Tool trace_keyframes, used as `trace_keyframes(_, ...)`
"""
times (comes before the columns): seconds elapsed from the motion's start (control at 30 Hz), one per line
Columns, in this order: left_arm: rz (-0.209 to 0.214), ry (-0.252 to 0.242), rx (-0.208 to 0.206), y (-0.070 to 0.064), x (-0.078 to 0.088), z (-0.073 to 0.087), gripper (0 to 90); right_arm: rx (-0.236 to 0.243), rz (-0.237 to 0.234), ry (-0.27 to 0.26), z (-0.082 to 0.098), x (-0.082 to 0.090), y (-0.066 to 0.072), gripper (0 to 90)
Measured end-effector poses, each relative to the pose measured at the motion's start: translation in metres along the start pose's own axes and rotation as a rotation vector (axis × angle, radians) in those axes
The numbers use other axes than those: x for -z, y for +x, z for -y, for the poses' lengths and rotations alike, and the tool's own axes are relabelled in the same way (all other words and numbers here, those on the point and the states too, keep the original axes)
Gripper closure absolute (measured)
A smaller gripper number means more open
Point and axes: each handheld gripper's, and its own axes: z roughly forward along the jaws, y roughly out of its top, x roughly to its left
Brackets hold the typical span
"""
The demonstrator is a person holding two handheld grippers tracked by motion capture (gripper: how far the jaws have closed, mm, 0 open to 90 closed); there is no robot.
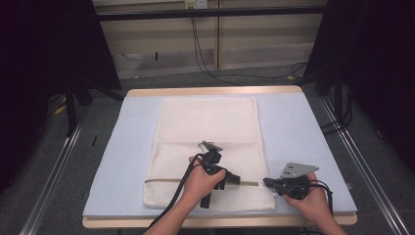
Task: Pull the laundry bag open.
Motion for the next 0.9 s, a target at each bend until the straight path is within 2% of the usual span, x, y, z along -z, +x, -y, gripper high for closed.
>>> trace_keyframes(0.03,0.015,-0.003,0.01,0.0,0.0,0.0,87.4,0.006,0.005,-0.001,0.0,0.0,0.0,90.0)
trace_keyframes(0.07,0.008,0.001,0.001,0.002,0.002,0.0,87.4,0.006,0.005,-0.001,0.0,0.0,0.0,90.0)
trace_keyframes(0.13,-0.001,-0.011,0.009,0.002,0.002,0.001,87.4,0.016,0.01,0.002,0.0,0.0,0.001,90.0)
trace_keyframes(0.17,-0.006,0.002,0.008,0.006,0.006,0.001,87.4,0.01,0.008,0.002,0.0,0.0,0.001,90.0)
trace_keyframes(0.3,-0.008,-0.011,0.016,0.008,0.011,0.001,87.4,0.011,0.007,0.003,0.0,0.0,0.001,90.0)
trace_keyframes(0.5,-0.012,-0.003,0.009,0.011,0.018,0.001,87.4,0.013,0.012,0.007,-0.001,0.0,0.002,90.0)
trace_keyframes(0.63,-0.016,-0.01,0.029,0.014,0.025,0.002,87.4,0.011,0.012,0.005,0.0,0.0,0.001,90.0)
trace_keyframes(0.8,-0.005,-0.013,0.027,0.018,0.032,0.002,87.3,0.011,0.012,0.006,-0.001,0.0,0.001,90.0)
trace_keyframes(0.9,-0.016,-0.013,0.025,0.02,0.035,0.004,87.4,0.008,0.012,0.007,-0.001,0.0,0.001,90.0)
